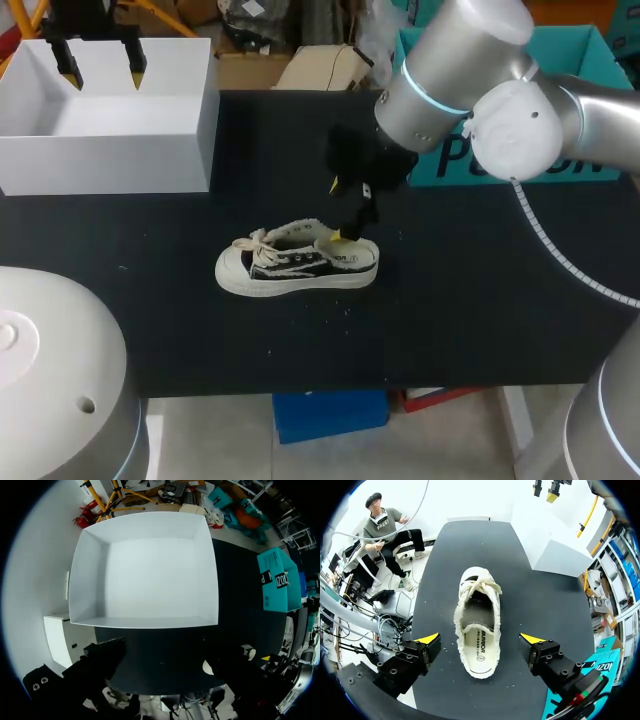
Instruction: Take the shoe out of the shoebox, open the shoe tongue, remove and reinsert the insole, then place the shoe into the shoebox
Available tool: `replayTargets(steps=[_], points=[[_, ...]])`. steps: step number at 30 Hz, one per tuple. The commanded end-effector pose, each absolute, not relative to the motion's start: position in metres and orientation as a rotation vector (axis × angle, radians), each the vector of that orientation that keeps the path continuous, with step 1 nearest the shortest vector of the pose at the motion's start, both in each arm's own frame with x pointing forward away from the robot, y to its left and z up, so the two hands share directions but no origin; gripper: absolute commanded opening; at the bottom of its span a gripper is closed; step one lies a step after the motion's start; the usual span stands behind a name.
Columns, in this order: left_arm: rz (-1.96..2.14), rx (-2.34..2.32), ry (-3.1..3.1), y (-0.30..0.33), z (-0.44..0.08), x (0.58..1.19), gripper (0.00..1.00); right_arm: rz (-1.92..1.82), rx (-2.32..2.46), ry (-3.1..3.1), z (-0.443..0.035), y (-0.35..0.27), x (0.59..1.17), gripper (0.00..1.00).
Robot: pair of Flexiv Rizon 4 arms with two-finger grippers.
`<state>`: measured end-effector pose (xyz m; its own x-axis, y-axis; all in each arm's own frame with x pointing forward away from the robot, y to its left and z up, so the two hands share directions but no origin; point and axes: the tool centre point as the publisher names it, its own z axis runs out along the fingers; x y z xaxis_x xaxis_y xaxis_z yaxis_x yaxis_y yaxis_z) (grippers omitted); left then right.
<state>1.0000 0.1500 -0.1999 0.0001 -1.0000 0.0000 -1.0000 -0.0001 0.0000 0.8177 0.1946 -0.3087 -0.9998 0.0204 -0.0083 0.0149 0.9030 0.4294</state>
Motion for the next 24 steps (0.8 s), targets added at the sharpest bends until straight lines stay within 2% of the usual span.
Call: replayTargets(steps=[1,24], points=[[0.000,-2.222,2.221,0.150,-0.200,1.000,1.00,0.689,0.029,3.051,-0.310,0.195,0.817,1.00],[0.000,-2.222,2.221,0.150,-0.200,1.000,1.00,1.083,0.032,2.874,-0.340,0.161,0.836,1.00]])
